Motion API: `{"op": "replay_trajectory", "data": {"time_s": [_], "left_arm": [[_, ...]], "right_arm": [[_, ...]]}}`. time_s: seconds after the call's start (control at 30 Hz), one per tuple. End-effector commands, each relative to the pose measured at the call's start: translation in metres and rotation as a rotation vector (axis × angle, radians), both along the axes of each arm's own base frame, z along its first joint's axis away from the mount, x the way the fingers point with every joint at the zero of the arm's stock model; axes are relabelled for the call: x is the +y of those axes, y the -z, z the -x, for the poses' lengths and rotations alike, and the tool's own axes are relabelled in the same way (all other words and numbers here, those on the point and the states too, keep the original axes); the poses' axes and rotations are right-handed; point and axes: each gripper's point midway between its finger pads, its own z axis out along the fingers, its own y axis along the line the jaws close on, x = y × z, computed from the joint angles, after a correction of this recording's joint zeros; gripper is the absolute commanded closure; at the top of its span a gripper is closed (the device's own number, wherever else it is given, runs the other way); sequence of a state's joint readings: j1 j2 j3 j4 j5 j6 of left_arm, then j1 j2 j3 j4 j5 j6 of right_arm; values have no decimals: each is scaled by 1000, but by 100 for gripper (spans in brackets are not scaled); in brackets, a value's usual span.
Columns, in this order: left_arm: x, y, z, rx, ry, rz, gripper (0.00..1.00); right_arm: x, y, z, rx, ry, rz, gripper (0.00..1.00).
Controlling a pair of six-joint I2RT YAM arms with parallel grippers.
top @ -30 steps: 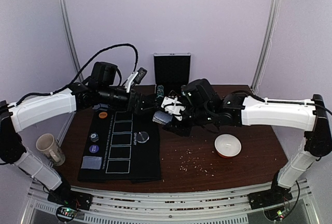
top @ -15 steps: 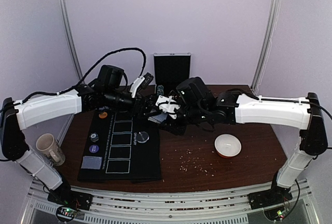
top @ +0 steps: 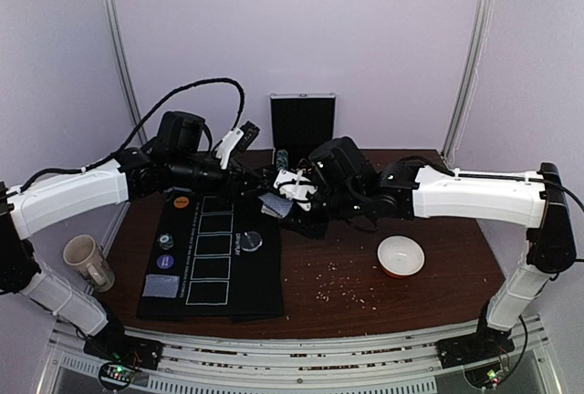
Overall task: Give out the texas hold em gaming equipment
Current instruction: Pick up the poker card from the face-down deck piles.
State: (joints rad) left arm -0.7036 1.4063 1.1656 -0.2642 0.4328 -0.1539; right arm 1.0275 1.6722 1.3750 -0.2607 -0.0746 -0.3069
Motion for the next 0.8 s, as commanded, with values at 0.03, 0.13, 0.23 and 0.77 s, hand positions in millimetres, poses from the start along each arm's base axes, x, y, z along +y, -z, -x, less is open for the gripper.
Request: {"op": "replay_trajectory", "data": {"time_s": [0.03,0.13,0.23,0.77], "left_arm": [[0,-5,6,-17,40,25,78],[0,-7,9,-21,50,31,97],[-1,-9,14,-16,77,43,100],[-8,-18,26,-11,149,99,100]], "right_arm": [[4,-14,2,-14,-2,-26,51],[2,-12,1,-12,3,-20,51],[2,-12,1,-12,4,-20,51],[1,-14,1,-26,-1,-21,51]]}}
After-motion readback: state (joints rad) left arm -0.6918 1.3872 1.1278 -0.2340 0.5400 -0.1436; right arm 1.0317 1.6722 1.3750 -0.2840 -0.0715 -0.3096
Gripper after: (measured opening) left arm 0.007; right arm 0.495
